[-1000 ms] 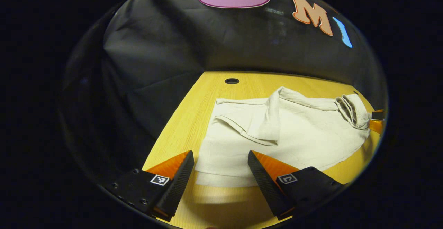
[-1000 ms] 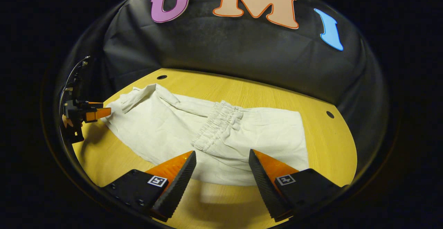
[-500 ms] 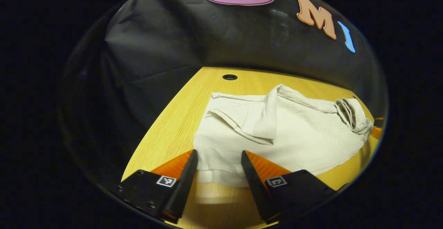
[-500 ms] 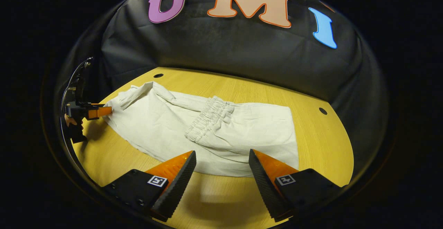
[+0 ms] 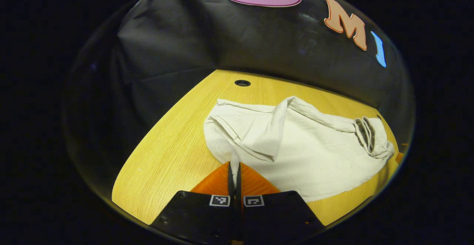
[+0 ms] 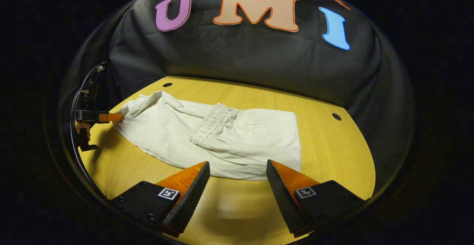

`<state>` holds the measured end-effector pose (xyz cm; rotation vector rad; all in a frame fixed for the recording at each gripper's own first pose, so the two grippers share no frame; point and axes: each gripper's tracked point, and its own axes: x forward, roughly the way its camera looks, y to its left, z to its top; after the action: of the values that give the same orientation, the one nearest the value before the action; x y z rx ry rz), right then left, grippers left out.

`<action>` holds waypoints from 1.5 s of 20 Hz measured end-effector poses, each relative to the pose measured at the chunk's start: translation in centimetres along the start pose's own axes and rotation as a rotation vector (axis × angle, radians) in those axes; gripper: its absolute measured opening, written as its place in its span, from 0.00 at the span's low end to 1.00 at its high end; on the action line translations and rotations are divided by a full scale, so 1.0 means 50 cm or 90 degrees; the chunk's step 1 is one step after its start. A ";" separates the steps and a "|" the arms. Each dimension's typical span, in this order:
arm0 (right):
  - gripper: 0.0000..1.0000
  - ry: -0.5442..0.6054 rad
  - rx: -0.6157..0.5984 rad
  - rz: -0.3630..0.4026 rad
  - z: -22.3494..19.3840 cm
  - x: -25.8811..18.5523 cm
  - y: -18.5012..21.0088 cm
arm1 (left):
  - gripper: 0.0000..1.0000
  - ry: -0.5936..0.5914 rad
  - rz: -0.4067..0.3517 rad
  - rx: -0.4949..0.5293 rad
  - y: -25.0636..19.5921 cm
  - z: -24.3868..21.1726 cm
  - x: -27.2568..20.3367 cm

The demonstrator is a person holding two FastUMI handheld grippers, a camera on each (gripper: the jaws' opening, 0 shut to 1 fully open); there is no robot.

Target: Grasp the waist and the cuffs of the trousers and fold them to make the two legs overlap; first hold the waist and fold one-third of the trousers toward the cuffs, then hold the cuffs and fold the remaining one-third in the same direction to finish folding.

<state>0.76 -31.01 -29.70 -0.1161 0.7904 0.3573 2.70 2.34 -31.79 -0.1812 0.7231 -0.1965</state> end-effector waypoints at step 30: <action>0.98 -0.065 0.126 -0.066 -0.097 -0.185 -0.346 | 0.00 -0.163 -0.218 0.164 -0.693 0.285 -0.083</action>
<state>-2.31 -50.80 -27.02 0.0467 0.7124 0.1839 5.22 -28.74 -10.65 -0.0799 0.4031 -0.5797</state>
